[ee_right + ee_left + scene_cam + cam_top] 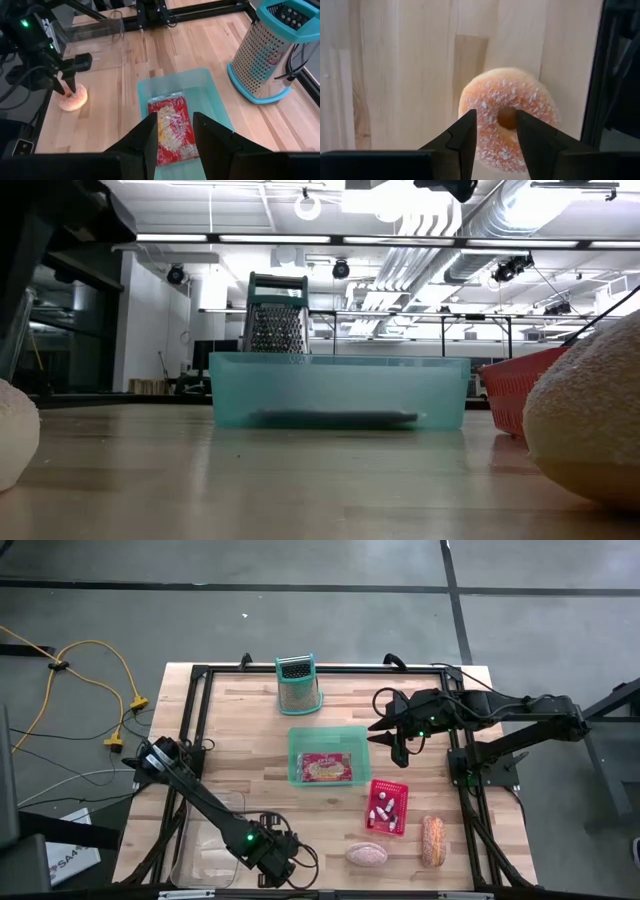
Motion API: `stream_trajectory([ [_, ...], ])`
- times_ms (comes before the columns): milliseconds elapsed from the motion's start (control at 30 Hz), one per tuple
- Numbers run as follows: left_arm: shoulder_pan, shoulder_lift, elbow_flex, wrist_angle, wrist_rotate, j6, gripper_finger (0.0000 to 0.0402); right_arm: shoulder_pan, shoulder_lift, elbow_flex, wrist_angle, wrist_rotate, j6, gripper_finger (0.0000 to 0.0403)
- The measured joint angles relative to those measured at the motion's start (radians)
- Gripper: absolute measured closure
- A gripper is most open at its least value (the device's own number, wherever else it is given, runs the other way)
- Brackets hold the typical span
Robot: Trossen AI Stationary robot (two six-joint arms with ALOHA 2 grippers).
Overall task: Pick & Place Food Item
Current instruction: Put the doughnut into the transparent bin
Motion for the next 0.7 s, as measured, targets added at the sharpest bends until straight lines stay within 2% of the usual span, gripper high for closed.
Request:
stream_trajectory([
  [700,-0.001,0.031,0.0,-0.002,0.001,0.012,0.0271,0.0,0.0,0.0,0.011,0.0,0.0,0.0291],
])
